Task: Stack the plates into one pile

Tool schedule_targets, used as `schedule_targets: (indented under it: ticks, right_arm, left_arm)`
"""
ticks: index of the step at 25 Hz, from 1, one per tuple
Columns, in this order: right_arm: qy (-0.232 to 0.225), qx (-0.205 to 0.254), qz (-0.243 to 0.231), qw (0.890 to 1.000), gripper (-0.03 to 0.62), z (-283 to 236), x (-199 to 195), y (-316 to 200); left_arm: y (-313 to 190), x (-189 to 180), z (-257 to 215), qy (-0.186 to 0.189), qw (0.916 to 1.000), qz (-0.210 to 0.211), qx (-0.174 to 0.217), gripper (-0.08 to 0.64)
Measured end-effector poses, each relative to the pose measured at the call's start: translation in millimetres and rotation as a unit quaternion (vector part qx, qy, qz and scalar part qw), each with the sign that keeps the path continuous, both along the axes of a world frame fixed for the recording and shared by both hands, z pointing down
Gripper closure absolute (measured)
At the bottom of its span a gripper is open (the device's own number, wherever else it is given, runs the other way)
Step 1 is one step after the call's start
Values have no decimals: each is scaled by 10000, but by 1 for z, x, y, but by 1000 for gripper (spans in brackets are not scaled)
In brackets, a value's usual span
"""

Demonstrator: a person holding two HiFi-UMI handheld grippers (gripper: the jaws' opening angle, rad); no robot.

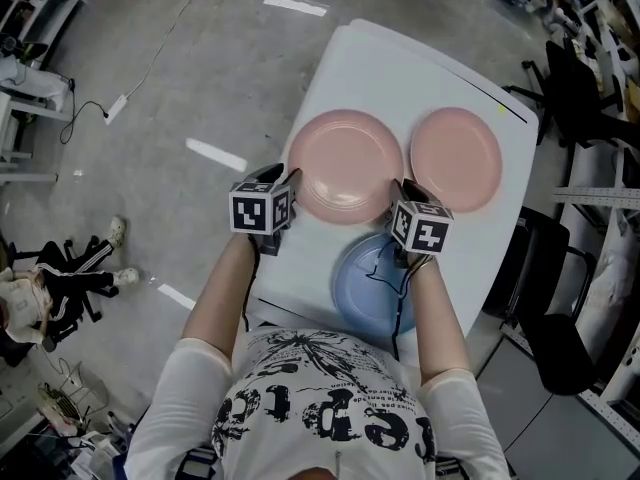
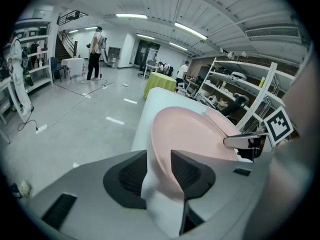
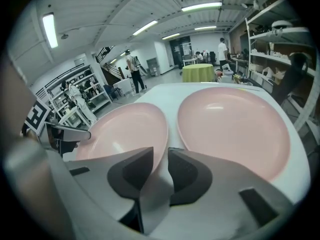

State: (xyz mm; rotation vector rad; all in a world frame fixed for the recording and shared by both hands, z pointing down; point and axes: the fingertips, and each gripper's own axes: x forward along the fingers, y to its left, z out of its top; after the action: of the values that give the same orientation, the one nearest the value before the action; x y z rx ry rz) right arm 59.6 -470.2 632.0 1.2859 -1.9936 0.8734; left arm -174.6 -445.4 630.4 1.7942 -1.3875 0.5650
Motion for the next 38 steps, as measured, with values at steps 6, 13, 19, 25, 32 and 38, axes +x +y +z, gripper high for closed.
schedule_targets:
  ticks: [6,13,19,25,32,38]
  right_arm:
    - [149,-45,-79,9998,508,10,-6,0]
    - [124,-11,-139,9998,511,7,-8,-2]
    - [-65,-73,-185,9998,511,-5,-16,11]
    - [-175,257,-204,9993,511,-37,-19,23]
    - [-127,400,-98,9991,511,-60,-5,67]
    - [-79,465,155,9988,512,-71,16,117]
  left_arm:
    - [-4,0,8,238,9997,16,22,469]
    - [-5,0,8,540,9985,-124,-10,497]
    - [8,-8,-3,627,9978,-207,39,503]
    - [21,-10,-35,544,9975,-238,376,503]
    - [60,3,-59,593,9966,-135,554,503]
    - [97,24,-72,581,9957,173,705,503]
